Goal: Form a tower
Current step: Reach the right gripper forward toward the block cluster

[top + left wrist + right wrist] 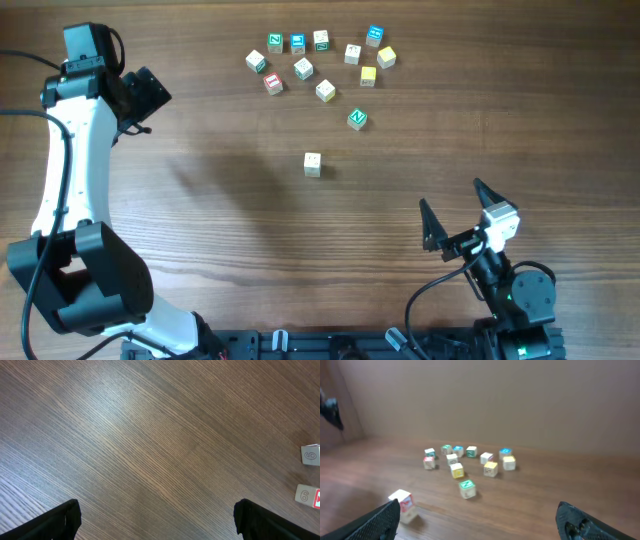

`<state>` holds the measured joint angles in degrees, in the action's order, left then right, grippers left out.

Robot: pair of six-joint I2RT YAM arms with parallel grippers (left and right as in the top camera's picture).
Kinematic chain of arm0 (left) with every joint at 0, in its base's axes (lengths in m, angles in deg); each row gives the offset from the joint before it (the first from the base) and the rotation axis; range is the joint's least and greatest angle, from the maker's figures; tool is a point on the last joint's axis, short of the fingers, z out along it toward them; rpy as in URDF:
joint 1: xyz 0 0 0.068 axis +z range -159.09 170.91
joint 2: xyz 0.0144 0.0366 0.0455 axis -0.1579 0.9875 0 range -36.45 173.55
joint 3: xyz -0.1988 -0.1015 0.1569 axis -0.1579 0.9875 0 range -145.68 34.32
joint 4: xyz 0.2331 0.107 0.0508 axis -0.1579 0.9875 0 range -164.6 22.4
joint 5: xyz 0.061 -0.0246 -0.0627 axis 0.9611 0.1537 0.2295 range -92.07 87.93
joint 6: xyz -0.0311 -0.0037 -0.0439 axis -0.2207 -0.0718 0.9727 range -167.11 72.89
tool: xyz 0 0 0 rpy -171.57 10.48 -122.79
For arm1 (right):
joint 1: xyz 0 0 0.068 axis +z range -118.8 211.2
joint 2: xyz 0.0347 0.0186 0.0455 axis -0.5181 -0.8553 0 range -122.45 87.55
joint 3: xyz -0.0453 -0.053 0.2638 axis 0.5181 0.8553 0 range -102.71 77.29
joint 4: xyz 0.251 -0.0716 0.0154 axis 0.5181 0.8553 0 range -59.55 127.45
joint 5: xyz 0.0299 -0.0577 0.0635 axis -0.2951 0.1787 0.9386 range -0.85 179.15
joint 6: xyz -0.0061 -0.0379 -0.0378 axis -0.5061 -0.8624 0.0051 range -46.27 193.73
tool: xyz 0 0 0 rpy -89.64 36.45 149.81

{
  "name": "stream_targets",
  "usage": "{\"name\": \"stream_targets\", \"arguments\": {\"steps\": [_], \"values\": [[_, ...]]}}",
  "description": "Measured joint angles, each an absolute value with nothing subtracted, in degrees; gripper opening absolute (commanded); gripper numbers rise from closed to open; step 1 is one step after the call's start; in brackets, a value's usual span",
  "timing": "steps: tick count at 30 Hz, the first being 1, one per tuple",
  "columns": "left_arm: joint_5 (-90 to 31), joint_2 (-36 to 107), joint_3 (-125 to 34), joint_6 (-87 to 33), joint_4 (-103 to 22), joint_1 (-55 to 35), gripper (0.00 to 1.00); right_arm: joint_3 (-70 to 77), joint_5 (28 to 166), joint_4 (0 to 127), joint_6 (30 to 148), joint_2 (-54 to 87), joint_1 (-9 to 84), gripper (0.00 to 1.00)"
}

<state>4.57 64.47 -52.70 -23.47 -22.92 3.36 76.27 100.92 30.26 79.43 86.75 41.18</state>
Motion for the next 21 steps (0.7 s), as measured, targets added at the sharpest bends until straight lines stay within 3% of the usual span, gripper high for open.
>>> {"name": "stream_targets", "arguments": {"steps": [6,15,18,19,20,21], "values": [[4.59,64.47,-52.70,-23.47,-22.88,3.36,1.00,55.49,101.01,40.73,88.26,76.70,41.11,1.00],[4.55,64.36,-52.70,-23.49,-22.75,3.36,1.00,2.33,104.64,86.74,84.98,34.43,41.00,1.00],[4.57,64.36,-52.70,-23.49,-22.75,3.36,1.00,-5.91,104.75,96.93,84.13,25.60,40.98,1.00],[4.57,64.36,-52.70,-23.49,-22.75,3.36,1.00,-6.89,104.79,98.50,82.97,23.30,40.98,0.93],[4.55,64.36,-52.70,-23.49,-22.75,3.36,1.00,-6.94,104.79,99.64,82.36,21.95,40.98,0.77],[4.55,64.36,-52.70,-23.49,-22.75,3.36,1.00,-6.94,104.81,100.40,82.01,20.88,40.98,0.52]]}}
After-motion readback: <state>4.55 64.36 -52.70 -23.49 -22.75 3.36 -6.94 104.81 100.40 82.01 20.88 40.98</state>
